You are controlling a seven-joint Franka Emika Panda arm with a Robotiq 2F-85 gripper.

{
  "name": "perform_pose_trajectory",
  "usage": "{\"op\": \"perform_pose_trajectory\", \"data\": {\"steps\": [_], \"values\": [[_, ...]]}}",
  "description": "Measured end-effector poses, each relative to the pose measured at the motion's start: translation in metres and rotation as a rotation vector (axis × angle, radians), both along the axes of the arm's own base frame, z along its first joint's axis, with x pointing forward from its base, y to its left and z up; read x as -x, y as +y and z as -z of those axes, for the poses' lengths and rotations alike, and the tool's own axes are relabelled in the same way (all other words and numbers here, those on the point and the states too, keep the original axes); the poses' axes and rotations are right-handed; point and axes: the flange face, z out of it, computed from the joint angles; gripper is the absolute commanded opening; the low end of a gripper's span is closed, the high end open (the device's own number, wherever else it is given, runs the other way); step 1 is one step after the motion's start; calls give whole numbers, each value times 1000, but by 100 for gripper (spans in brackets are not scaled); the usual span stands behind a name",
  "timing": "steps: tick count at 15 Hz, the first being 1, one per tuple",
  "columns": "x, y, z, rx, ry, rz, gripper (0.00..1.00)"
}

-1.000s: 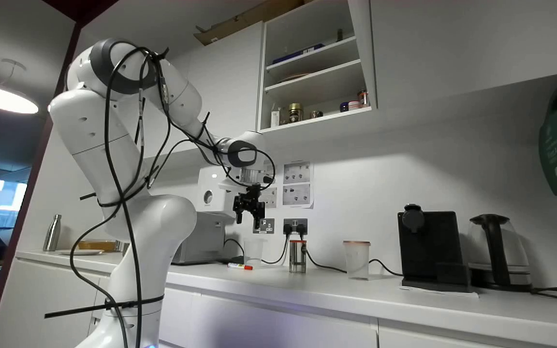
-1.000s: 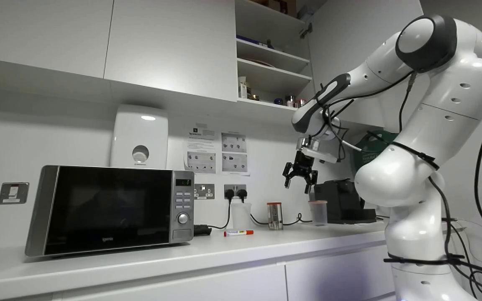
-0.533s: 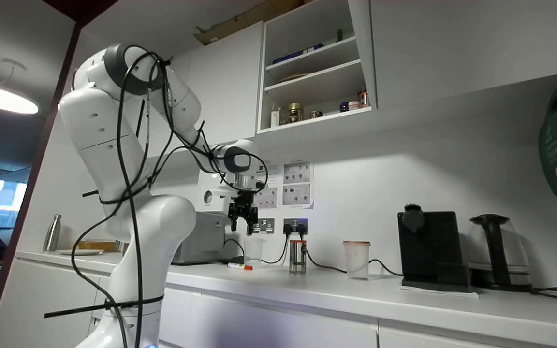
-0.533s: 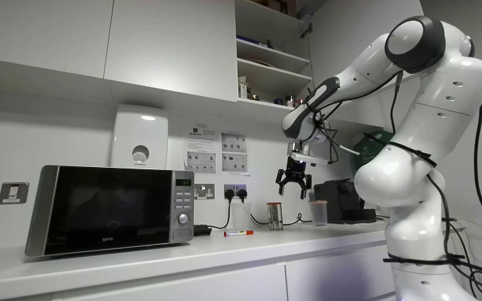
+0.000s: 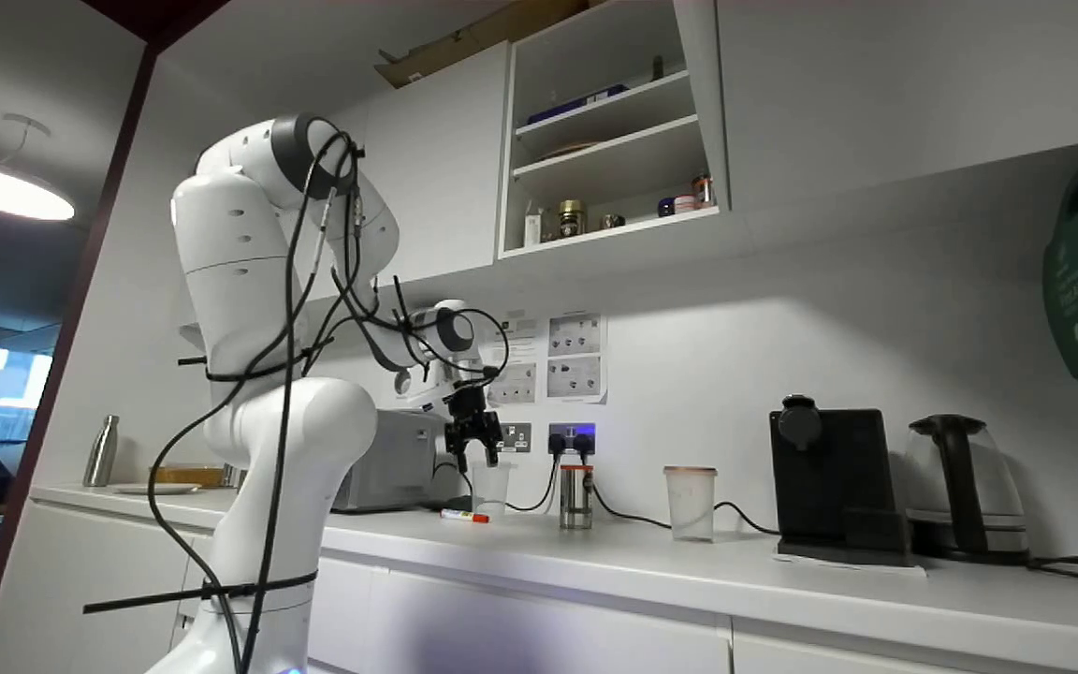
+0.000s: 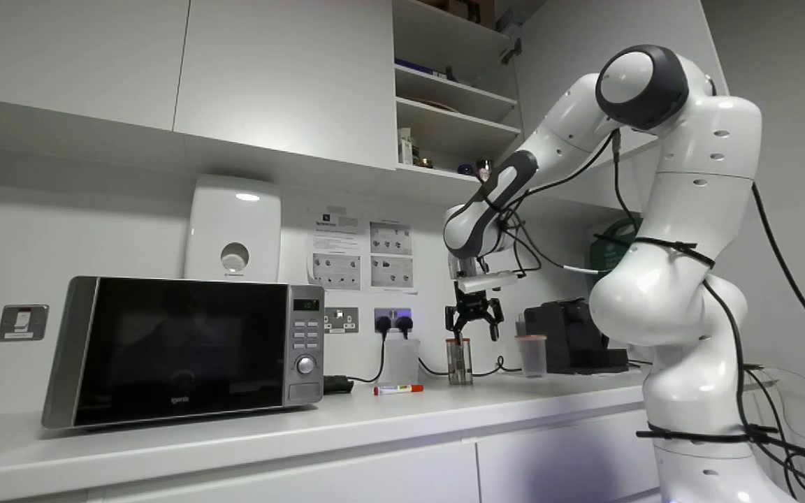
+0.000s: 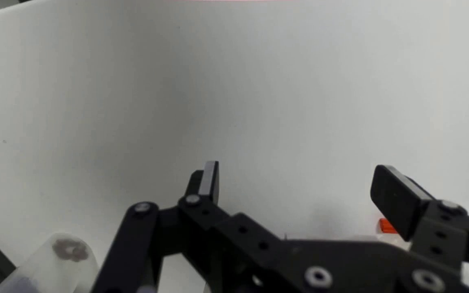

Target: Put the marker inside the cup

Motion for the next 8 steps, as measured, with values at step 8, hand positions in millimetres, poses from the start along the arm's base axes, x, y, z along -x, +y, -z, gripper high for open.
{"op": "perform_pose_trajectory", "data": {"steps": [8], "values": [[-16, 7, 4, 21, 5, 1, 100]]}}
